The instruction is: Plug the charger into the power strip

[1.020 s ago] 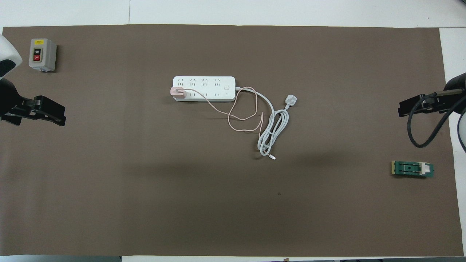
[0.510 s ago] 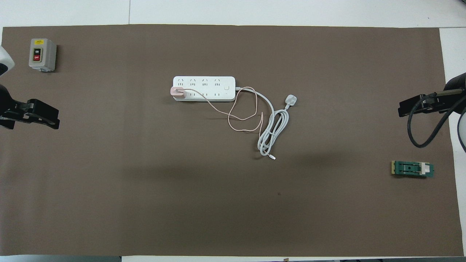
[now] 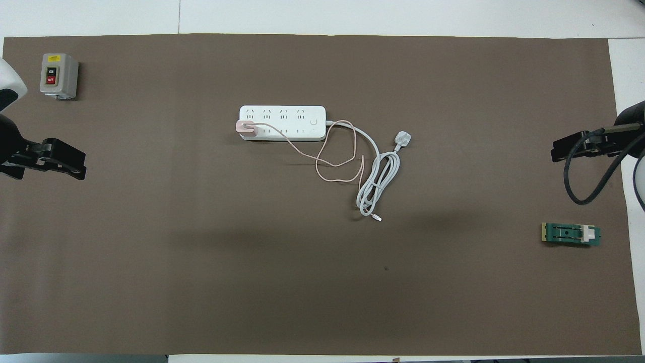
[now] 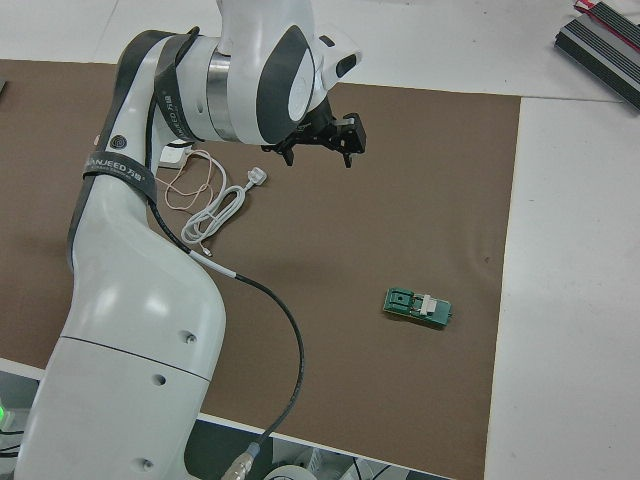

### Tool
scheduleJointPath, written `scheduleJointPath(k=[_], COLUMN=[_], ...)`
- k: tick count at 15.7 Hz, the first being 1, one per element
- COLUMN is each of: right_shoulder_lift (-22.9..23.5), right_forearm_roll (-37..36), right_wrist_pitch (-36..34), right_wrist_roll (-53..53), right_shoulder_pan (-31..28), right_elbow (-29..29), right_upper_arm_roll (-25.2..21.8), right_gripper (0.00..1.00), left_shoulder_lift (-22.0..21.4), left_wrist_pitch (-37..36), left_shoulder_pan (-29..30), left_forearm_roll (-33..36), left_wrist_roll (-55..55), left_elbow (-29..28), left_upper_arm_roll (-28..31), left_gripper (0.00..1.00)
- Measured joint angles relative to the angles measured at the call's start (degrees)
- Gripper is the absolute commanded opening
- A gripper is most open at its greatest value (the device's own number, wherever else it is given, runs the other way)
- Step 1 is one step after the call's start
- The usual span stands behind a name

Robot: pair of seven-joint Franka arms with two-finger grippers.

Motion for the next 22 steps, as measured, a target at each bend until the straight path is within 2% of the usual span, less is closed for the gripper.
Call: scheduleJointPath(k=[2,6,22], right_shoulder_lift=[0.0,0.0,0.0], right_forearm_roll=[0.0,0.0,0.0], right_wrist_pitch=[0.0,0.0,0.0], right_wrist_roll=[0.0,0.0,0.0], right_shoulder_pan=[0.0,0.0,0.0], right_elbow=[0.0,0.0,0.0], right_upper_arm_roll=[0.0,0.0,0.0], right_gripper=[1.0,1.0,1.0], left_shoulder_lift=[0.0,0.0,0.1], left_wrist_pitch=[-0.1,-0.2,-1.7], left_shoulder_pan=[-1.1,-6.5,-7.7], left_forearm_roll=[0.0,0.0,0.0], left_wrist_roll=[0.0,0.0,0.0], left_elbow=[0.3,0.7,2.2], left_upper_arm_roll=[1.0,7.5,8.1], left_gripper=[1.0,1.0,1.0])
